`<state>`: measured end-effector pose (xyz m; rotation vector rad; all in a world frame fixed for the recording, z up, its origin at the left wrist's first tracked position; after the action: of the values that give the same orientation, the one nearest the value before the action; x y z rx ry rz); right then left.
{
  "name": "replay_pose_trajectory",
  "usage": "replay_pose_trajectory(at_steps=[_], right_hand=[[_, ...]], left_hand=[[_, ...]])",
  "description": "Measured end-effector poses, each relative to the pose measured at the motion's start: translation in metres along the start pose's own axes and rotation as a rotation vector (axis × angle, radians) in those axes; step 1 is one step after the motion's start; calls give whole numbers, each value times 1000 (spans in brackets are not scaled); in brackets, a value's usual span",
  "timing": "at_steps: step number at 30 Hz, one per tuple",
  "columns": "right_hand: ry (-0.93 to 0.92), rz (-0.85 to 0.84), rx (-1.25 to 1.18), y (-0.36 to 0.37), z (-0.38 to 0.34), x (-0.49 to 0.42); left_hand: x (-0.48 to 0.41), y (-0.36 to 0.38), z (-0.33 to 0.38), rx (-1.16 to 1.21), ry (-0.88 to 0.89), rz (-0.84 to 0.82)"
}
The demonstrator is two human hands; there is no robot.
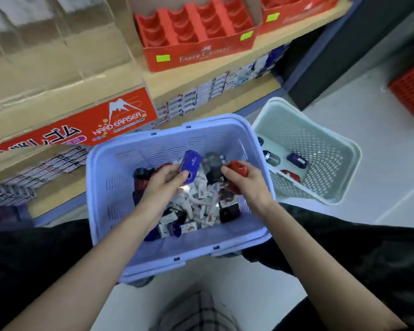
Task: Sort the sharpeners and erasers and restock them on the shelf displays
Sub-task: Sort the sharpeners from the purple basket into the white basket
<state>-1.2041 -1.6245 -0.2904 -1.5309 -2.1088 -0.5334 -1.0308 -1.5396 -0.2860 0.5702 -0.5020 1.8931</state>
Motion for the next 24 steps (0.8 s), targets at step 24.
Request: replay_pose_trajectory(at_steps=[24], right_hand=[[-42, 410, 94, -166, -31, -64]], left_hand=[[-84, 127, 104, -790, 707, -270]])
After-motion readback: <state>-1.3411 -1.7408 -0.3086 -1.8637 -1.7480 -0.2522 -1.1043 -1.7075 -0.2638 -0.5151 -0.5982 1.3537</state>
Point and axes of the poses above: each hand's wrist, its own x-axis away from the middle knuckle, its own y-axis out of the palm, z = x × y, the point moved 3 cm from there along -x, towards the middle knuckle, and after that the axes turned 5 degrees about -x, right-handed, at the moved point
